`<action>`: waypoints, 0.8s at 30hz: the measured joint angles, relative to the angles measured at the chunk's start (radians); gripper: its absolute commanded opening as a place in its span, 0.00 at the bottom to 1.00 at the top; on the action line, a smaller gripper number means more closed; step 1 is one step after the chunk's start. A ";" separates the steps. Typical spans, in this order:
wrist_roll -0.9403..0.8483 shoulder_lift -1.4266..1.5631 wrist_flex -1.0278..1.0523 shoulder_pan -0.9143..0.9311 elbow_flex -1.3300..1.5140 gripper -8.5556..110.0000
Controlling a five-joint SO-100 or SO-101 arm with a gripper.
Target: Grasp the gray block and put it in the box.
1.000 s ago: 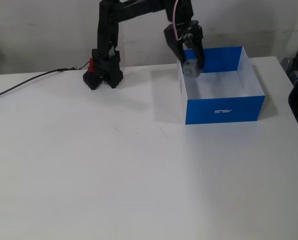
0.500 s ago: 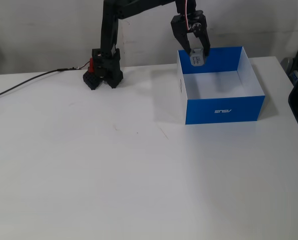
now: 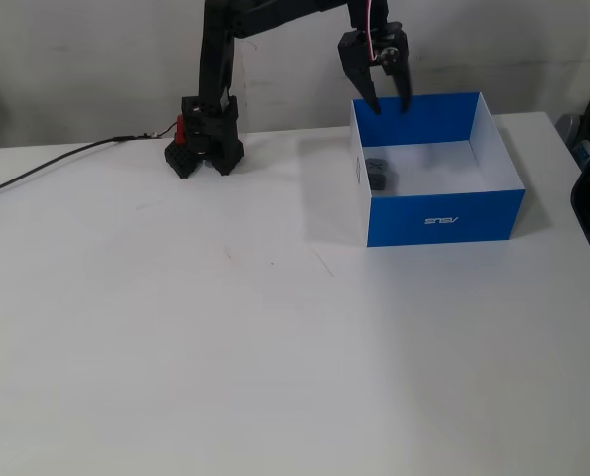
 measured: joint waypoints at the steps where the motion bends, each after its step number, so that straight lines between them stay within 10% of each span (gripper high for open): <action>1: 0.000 0.000 0.000 -0.006 0.000 0.08; 24: -0.020 0.186 0.000 -0.759 0.121 0.07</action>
